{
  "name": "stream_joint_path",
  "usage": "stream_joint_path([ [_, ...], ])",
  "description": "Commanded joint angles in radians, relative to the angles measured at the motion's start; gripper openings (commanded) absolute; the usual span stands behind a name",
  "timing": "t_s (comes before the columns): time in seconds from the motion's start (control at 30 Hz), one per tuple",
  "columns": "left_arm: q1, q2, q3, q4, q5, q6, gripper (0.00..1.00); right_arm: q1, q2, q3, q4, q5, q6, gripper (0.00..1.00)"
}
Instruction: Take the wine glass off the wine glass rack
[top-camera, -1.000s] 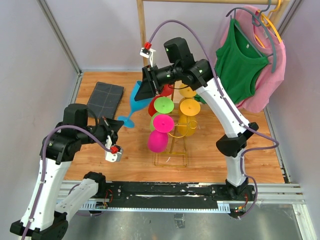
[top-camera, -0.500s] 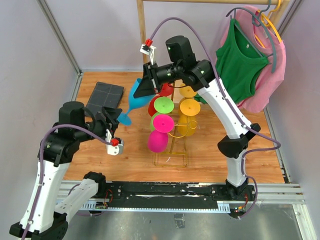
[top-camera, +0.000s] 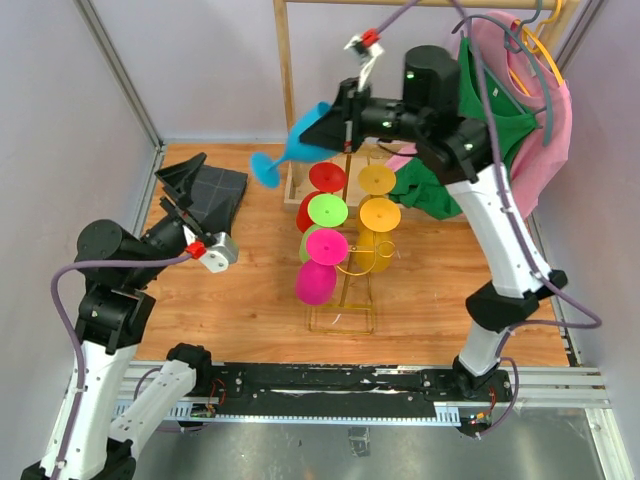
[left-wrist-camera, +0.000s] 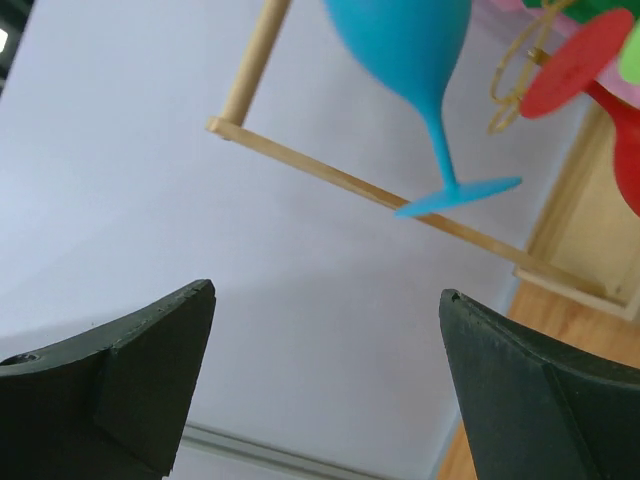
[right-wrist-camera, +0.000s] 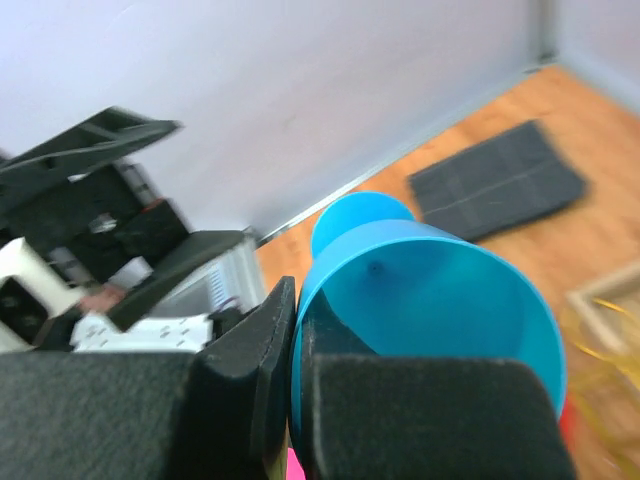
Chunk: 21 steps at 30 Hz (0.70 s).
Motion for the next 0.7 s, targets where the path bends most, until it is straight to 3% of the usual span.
stream_joint_path([
  [0.0,-0.005,-0.028,-0.051,0.293,-0.066,-0.242,0.99,-0.11,-0.148,-0.075,0.046,0.246,-0.068,0.01],
  [0.2,-0.005,-0.023,-0.087,0.361,-0.102,-0.333,0.99,-0.221,-0.301,-0.107,-0.066,0.459,-0.166,0.01],
  [0.47,-0.005,0.098,0.001,0.382,-0.196,-0.527,0.99,-0.231,-0.467,-0.234,-0.235,0.726,-0.272,0.01],
  [0.67,-0.005,0.149,0.027,0.38,-0.183,-0.57,0.99,-0.231,-0.549,-0.251,-0.392,0.997,-0.318,0.01],
])
